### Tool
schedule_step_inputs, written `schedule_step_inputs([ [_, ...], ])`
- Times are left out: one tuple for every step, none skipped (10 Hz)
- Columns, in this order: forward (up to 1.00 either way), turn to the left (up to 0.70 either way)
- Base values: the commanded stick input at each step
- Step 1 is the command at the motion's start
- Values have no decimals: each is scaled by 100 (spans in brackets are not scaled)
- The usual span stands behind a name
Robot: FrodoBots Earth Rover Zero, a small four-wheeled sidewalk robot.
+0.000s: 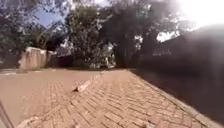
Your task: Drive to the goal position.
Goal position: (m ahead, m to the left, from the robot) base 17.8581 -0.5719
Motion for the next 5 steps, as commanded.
schedule_step_inputs([
  [70,-33],
  [70,-33],
  [70,-33],
  [70,-33],
  [70,-33],
])
